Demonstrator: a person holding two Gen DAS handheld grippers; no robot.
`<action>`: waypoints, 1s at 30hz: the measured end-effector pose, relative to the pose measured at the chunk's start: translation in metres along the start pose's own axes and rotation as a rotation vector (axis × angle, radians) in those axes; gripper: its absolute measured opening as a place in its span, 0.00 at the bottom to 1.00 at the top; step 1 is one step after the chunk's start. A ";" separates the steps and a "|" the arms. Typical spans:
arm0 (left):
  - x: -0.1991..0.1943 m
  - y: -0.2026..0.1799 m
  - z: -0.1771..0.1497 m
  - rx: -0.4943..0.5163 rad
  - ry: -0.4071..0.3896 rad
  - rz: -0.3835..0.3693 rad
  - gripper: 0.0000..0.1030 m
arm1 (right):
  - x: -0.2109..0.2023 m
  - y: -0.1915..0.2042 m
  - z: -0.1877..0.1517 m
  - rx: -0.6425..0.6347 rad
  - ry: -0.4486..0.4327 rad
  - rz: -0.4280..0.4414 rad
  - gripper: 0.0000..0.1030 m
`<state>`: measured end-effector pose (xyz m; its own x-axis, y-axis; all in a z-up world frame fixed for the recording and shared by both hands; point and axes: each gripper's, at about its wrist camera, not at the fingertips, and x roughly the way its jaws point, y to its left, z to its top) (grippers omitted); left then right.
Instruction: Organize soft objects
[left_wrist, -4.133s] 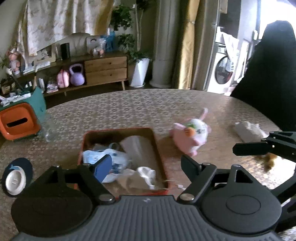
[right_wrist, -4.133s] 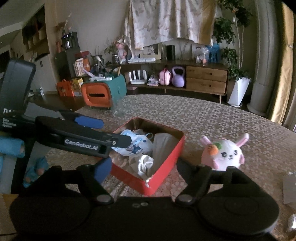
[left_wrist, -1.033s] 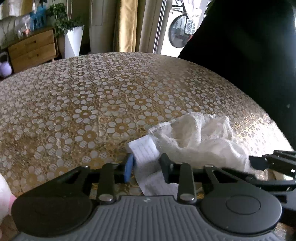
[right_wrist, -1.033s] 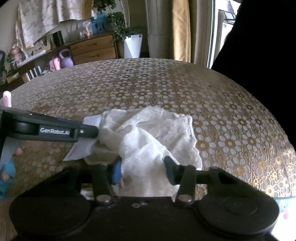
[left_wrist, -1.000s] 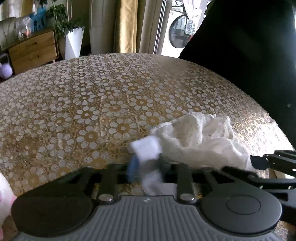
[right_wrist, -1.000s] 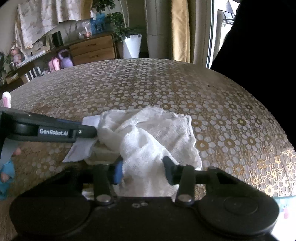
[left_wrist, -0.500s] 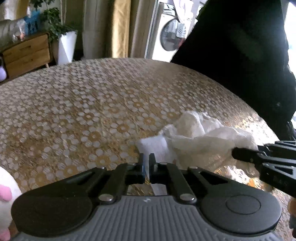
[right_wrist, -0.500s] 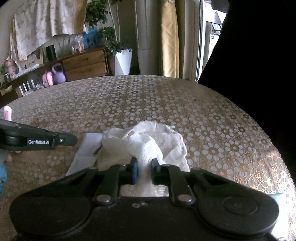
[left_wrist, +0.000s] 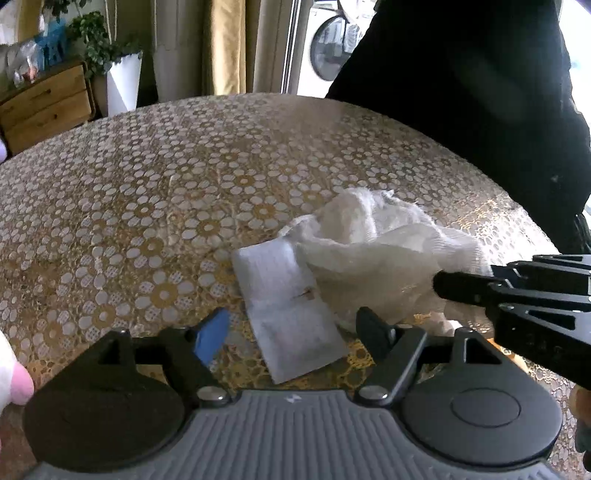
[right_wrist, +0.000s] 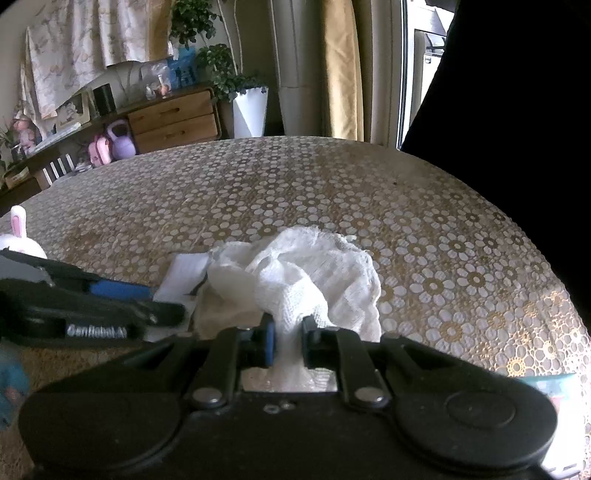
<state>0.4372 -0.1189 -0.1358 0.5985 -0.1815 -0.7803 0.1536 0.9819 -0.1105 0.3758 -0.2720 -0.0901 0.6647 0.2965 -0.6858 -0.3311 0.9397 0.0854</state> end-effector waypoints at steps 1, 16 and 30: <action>0.002 -0.002 0.001 0.005 0.005 0.003 0.74 | 0.000 0.000 0.000 0.002 0.001 0.002 0.12; 0.007 -0.006 -0.004 0.040 -0.036 0.077 0.50 | 0.001 -0.002 -0.001 0.004 0.007 0.001 0.12; -0.010 0.020 -0.007 -0.028 -0.078 0.029 0.02 | -0.006 -0.002 -0.003 0.010 -0.008 -0.033 0.12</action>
<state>0.4288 -0.0974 -0.1346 0.6617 -0.1551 -0.7335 0.1136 0.9878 -0.1064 0.3707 -0.2761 -0.0886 0.6802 0.2665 -0.6828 -0.3019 0.9507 0.0704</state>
